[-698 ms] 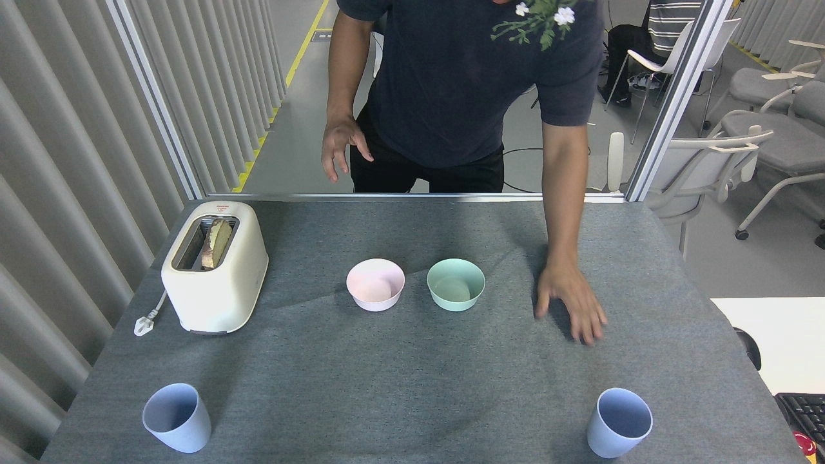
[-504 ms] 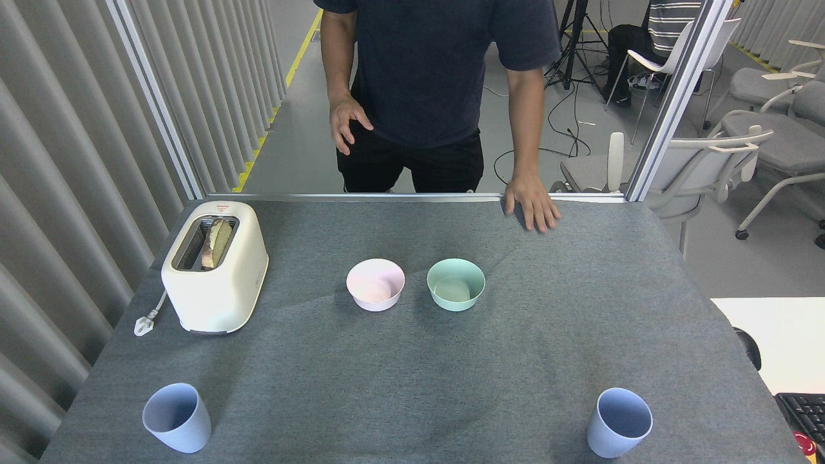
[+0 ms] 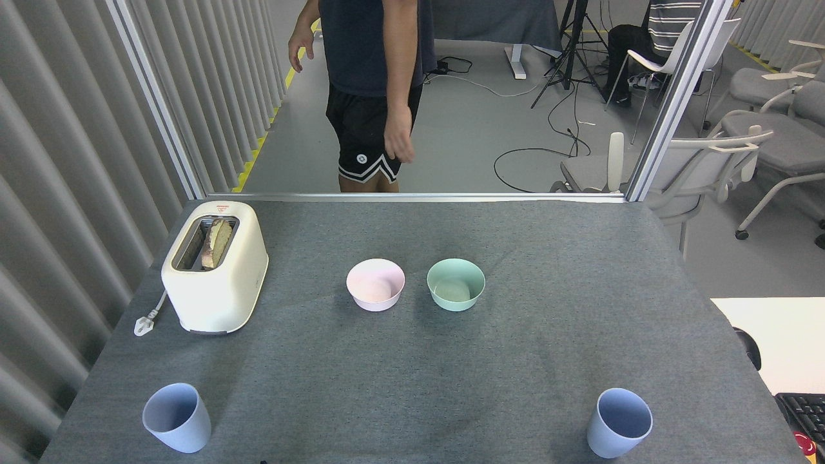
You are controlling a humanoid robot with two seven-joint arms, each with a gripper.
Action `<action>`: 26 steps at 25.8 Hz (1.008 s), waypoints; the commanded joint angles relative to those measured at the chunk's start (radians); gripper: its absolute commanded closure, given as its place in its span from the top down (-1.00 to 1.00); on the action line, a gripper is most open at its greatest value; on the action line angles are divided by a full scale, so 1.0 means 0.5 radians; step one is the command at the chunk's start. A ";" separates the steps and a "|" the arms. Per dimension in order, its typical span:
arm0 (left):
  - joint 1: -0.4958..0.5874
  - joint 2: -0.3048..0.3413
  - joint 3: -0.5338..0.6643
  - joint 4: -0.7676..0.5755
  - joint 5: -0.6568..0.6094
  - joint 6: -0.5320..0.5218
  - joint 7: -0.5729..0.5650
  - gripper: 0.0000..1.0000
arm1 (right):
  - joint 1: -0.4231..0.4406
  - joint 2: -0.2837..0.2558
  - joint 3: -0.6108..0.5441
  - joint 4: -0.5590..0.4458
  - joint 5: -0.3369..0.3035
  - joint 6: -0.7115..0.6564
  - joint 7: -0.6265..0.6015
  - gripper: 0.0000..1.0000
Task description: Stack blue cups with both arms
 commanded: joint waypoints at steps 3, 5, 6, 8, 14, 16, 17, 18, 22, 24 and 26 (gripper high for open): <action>-0.138 -0.002 -0.001 0.124 0.025 0.232 -0.011 1.00 | 0.000 0.000 0.001 0.004 0.000 -0.003 -0.007 1.00; -0.187 -0.002 0.002 0.174 0.037 0.287 -0.017 1.00 | 0.000 0.000 0.001 0.007 0.000 -0.003 -0.007 1.00; -0.209 -0.005 0.002 0.195 0.040 0.312 -0.017 1.00 | 0.000 0.000 0.001 0.007 0.000 0.000 -0.007 1.00; -0.249 -0.002 0.005 0.226 0.074 0.361 -0.020 1.00 | 0.000 0.000 0.001 0.010 0.000 0.000 -0.007 1.00; -0.328 0.007 0.009 0.275 0.240 0.410 -0.023 1.00 | 0.000 0.000 0.001 0.007 0.000 0.000 -0.007 1.00; -0.331 0.007 0.009 0.275 0.258 0.413 -0.020 1.00 | 0.000 0.000 0.001 0.010 0.000 0.000 -0.007 1.00; -0.338 0.007 0.009 0.275 0.258 0.413 -0.023 1.00 | 0.000 0.000 0.001 0.010 0.000 0.000 -0.007 1.00; -0.350 0.010 0.009 0.278 0.261 0.416 -0.020 1.00 | 0.006 0.000 0.001 0.010 0.000 0.000 -0.007 1.00; -0.365 0.010 0.036 0.278 0.261 0.422 -0.020 1.00 | 0.006 0.000 0.001 0.010 0.000 0.000 -0.007 1.00; -0.387 0.013 0.061 0.293 0.261 0.422 -0.020 1.00 | 0.006 0.000 0.001 0.010 0.000 0.000 -0.007 1.00; -0.405 0.013 0.070 0.327 0.261 0.422 -0.023 1.00 | 0.009 0.000 0.001 0.010 0.000 0.000 -0.007 1.00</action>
